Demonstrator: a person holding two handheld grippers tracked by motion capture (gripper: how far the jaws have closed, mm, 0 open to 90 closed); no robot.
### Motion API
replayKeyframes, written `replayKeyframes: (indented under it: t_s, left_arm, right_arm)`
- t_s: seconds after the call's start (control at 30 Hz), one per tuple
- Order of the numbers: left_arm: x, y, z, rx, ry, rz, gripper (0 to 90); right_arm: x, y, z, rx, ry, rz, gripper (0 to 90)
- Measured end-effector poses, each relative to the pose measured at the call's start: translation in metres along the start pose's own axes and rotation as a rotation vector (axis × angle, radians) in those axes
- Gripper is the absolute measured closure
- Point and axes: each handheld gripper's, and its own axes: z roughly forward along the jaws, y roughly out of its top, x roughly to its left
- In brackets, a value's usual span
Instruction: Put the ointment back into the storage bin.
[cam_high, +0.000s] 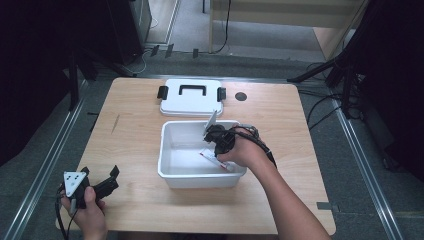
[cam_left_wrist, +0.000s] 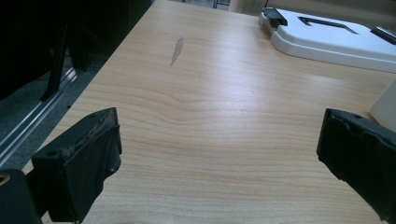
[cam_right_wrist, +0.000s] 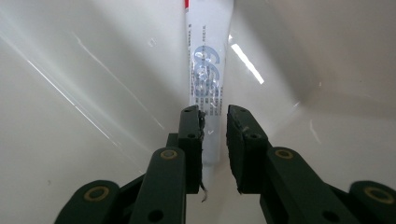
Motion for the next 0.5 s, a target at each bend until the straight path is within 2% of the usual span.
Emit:
replayKeyframes:
  t_s: [0.13, 0.2, 0.27, 0.33, 0.4, 0.5]
  left_arm:
    - [0.0, 0.0, 0.0, 0.0, 0.0, 0.0, 0.6]
    - [0.0, 0.0, 0.0, -0.001, -0.001, 0.0, 0.6]
    - [0.0, 0.0, 0.0, -0.001, -0.001, -0.001, 0.6]
    - [0.0, 0.0, 0.0, -0.001, -0.001, 0.0, 0.6]
    - [0.0, 0.0, 0.0, -0.001, -0.001, 0.0, 0.6]
    - [0.0, 0.0, 0.0, -0.001, 0.0, 0.0, 0.6]
  right_arm:
    - [0.0, -0.002, -0.002, -0.014, 0.021, -0.014, 70.3]
    - [0.001, -0.003, -0.004, -0.031, 0.028, -0.026, 62.9]
    - [0.001, -0.004, -0.011, -0.068, 0.018, -0.058, 54.2]
    - [0.001, -0.006, -0.019, -0.103, 0.022, -0.067, 45.2]
    - [0.002, -0.009, -0.028, -0.127, 0.028, -0.072, 39.9]
    - [0.002, -0.013, -0.042, -0.158, 0.009, -0.053, 29.7]
